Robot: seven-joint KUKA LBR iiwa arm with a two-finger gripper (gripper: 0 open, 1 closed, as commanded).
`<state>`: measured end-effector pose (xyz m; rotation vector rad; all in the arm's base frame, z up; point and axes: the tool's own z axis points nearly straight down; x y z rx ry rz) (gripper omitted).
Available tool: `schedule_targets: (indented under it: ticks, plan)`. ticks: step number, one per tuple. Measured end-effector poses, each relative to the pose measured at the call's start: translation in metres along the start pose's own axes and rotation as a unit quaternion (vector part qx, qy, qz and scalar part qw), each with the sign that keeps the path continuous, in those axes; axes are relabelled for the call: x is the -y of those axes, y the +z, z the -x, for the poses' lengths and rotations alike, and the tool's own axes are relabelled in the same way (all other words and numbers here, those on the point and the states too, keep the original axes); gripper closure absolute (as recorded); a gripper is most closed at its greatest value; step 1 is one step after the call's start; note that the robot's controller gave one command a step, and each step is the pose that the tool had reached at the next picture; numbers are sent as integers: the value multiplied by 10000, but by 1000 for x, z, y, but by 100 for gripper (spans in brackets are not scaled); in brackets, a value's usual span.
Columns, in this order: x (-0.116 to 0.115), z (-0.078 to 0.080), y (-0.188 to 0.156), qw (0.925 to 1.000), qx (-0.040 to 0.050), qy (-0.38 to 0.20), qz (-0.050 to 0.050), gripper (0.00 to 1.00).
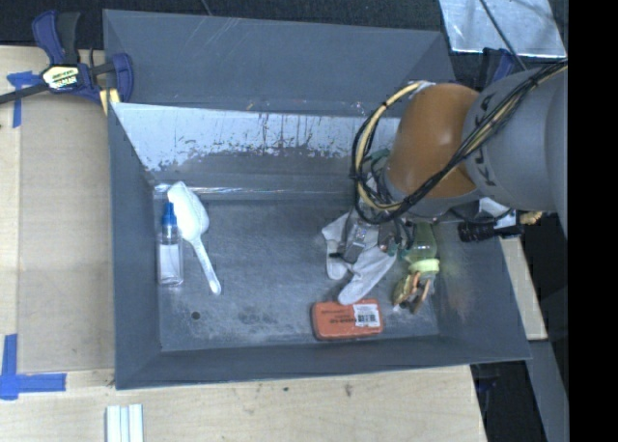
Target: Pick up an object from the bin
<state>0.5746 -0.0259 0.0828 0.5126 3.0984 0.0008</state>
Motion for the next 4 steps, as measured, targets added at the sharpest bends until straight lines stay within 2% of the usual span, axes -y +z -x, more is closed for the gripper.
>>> schedule_targets:
  ticks: [1, 2, 3, 4]
  plan:
    - [9, -6, -48, 10000, -27, 2, -8, 100]
    - [11, -7, -63, 10000, -18, 2, -8, 100]
    - [36, 11, -86, 9996, 46, -287, 9, 100]
    - [1, 10, -217, 9989, 14, -462, 1, 100]
